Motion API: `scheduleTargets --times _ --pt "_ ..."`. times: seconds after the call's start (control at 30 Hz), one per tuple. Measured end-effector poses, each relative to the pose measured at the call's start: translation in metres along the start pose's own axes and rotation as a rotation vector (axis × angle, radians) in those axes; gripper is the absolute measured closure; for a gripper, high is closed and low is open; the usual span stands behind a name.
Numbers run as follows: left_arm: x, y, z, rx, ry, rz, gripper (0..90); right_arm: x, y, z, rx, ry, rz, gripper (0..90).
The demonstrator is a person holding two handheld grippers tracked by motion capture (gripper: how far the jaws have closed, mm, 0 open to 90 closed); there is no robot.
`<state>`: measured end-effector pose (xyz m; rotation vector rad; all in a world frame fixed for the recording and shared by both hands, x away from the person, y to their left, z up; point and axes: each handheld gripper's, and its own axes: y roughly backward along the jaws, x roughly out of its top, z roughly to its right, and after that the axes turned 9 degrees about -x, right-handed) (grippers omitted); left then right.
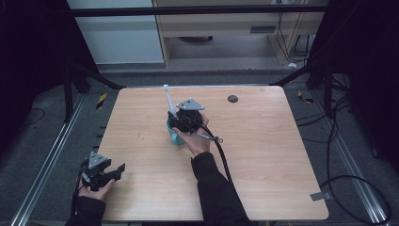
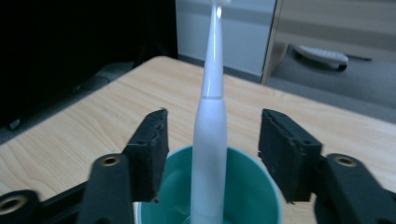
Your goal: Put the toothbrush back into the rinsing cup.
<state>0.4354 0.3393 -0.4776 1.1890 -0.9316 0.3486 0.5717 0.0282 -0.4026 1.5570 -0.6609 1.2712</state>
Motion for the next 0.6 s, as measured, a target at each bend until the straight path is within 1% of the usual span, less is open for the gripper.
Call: scheduleTargets --times 0.07,0.13,0.2,0.27,0.33,0.4,0.5,0.53,0.6 --pt "0.000 0.000 0.000 0.001 -0.002 0.000 37.5 0.001 0.003 0.001 0.003 -0.001 0.007 37.2" --pt "0.000 -0.001 0.000 0.001 -0.001 -0.001 37.5 0.003 0.013 0.003 0.000 0.007 0.033 33.3" --pt "0.000 -0.001 0.001 0.002 -0.002 -0.003 37.5 0.003 0.021 0.006 0.007 0.005 0.052 30.6" --pt "0.000 -0.001 0.000 0.003 -0.003 -0.004 37.5 0.001 0.031 0.010 0.012 -0.010 0.075 28.4" --pt "0.000 -0.001 0.000 0.004 0.000 -0.003 37.5 -0.003 0.040 0.014 0.015 -0.008 0.086 27.4" --pt "0.000 -0.001 0.000 0.006 0.000 -0.003 37.4 -0.006 0.047 0.017 0.007 0.001 0.095 26.3" --pt "0.000 -0.001 -0.001 0.009 0.001 -0.001 37.0 -0.015 0.063 0.027 -0.006 0.007 0.085 24.0" --pt "0.000 -0.001 -0.001 0.010 0.002 -0.001 36.9 -0.017 0.067 0.031 -0.014 0.005 0.077 23.6" --pt "0.000 -0.001 -0.001 0.012 0.002 -0.001 36.6 -0.023 0.077 0.042 -0.019 -0.010 0.059 21.1"
